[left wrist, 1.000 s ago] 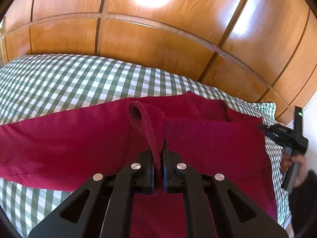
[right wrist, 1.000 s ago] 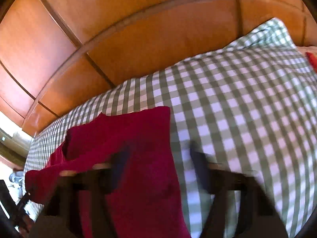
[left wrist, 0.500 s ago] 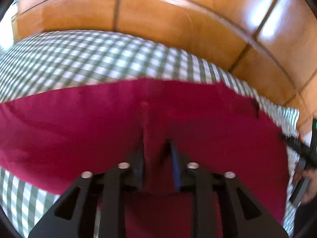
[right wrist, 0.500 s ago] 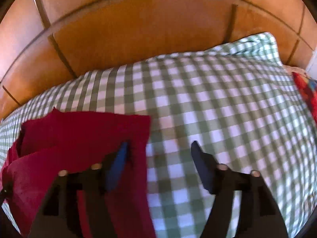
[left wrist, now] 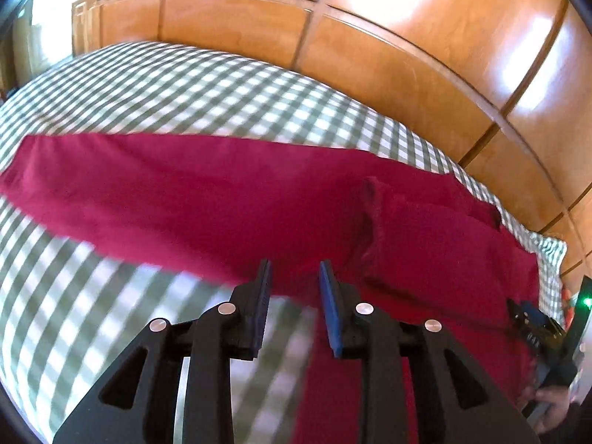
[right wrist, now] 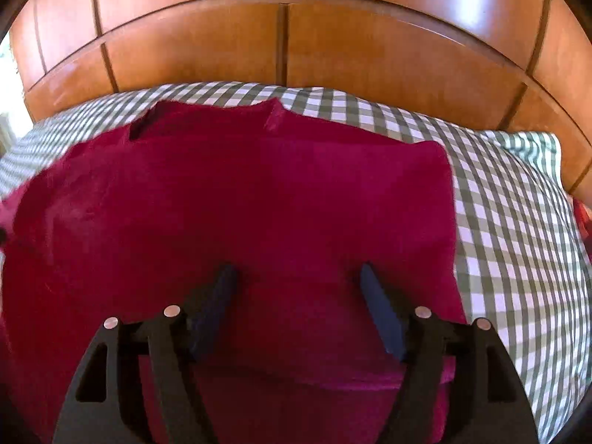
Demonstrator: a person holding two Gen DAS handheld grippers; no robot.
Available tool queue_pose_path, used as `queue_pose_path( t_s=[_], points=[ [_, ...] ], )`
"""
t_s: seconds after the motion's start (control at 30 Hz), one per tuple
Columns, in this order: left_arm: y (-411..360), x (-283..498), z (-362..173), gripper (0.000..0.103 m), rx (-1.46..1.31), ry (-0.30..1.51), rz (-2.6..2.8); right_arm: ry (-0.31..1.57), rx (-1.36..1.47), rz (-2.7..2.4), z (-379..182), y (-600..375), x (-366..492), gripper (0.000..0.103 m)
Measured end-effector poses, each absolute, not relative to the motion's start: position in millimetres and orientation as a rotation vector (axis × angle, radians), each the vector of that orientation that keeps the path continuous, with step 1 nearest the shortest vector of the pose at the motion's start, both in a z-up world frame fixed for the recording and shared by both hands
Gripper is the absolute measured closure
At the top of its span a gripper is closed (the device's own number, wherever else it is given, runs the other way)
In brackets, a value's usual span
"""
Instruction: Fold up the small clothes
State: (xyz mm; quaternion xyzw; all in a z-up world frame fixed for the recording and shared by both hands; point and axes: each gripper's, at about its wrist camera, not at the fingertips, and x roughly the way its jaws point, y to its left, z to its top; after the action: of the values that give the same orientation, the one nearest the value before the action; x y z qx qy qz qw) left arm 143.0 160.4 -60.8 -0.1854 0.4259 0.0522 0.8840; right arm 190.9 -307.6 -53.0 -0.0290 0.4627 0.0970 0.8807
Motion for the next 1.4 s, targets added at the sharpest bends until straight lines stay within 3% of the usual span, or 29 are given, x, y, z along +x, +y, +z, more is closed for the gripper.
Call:
queue_pose_path(
  t_s=[0.2,0.43,0.5,0.6,0.9,1.0,1.07,1.2,1.4],
  points=[
    [252.7,85.6,-74.0,0.078,-0.619,0.871,0.236,0.852,-0.101,0.269,-28.6,-302.6,128.0,0.028],
    [360.3,32.7,-72.9,0.078,-0.826,0.733,0.462,0.889,-0.178,0.297,-58.6,-281.7,82.3,0.027],
    [383.7,28.7,-73.5,0.078,-0.889,0.712,0.493,0.905,-0.166,0.287,-64.2,-283.8,75.6,0.026],
    [412.5,27.7,-77.7,0.069,-0.988,0.683,0.53,0.911,-0.121,0.277,-69.8,-287.5,75.2,0.024],
    [451.7,56.6,-93.5,0.069,-1.049,0.679,0.599,0.915,-0.114,0.256,-74.6,-286.7,76.1,0.021],
    [459.4,67.2,-96.4,0.07,-1.047,0.69,0.611,0.914,-0.11,0.251,-76.1,-287.8,77.6,0.019],
    [457.8,73.3,-92.9,0.096,-1.026,0.699,0.599,0.914,-0.109,0.249,-76.6,-287.8,77.7,0.019],
    [428.2,82.6,-61.3,0.097,-0.927,0.656,0.5,0.915,-0.103,0.252,-76.9,-288.9,78.1,0.018],
    [316.1,98.5,8.6,0.097,-0.708,0.575,0.164,0.912,-0.091,0.256,-77.2,-290.7,78.3,0.018]
  ],
)
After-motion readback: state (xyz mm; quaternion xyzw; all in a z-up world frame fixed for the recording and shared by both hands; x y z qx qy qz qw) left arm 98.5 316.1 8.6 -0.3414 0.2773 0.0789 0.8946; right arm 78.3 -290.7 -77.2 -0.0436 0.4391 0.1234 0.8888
